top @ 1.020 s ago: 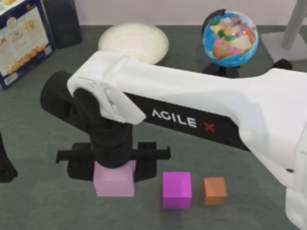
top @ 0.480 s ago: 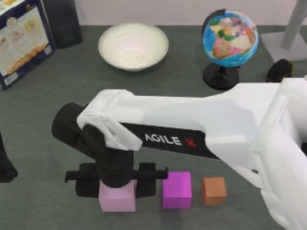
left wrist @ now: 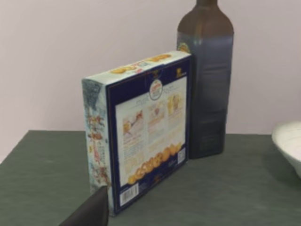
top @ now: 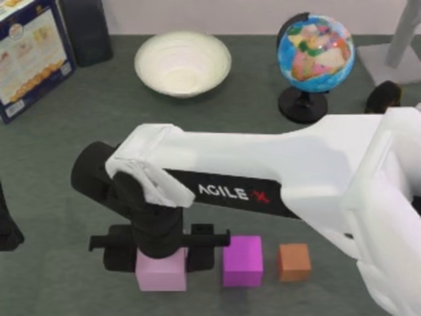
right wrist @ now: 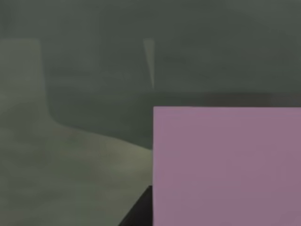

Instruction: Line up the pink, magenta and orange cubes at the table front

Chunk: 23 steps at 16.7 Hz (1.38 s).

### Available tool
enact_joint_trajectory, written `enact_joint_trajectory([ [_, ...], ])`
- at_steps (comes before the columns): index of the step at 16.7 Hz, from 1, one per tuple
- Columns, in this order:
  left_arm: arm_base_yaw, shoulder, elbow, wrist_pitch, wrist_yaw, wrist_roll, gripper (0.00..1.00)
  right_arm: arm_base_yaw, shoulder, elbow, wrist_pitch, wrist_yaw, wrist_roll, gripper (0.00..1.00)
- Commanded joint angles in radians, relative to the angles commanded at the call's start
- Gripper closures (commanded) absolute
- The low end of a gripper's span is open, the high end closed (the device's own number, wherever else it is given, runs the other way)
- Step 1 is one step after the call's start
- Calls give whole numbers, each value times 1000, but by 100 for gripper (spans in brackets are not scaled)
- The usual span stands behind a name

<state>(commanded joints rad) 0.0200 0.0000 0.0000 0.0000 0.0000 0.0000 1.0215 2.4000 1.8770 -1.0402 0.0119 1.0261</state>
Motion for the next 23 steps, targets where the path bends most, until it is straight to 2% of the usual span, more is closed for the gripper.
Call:
enact_joint_trajectory([
  [8, 0, 0, 0, 0, 0, 0, 0, 0, 0, 0, 0, 0, 0, 2],
  [18, 0, 0, 0, 0, 0, 0, 0, -1, -1, 4, -4, 0, 0, 0],
  [23, 0, 0, 0, 0, 0, 0, 0, 6, -32, 119, -163, 0, 2, 0],
])
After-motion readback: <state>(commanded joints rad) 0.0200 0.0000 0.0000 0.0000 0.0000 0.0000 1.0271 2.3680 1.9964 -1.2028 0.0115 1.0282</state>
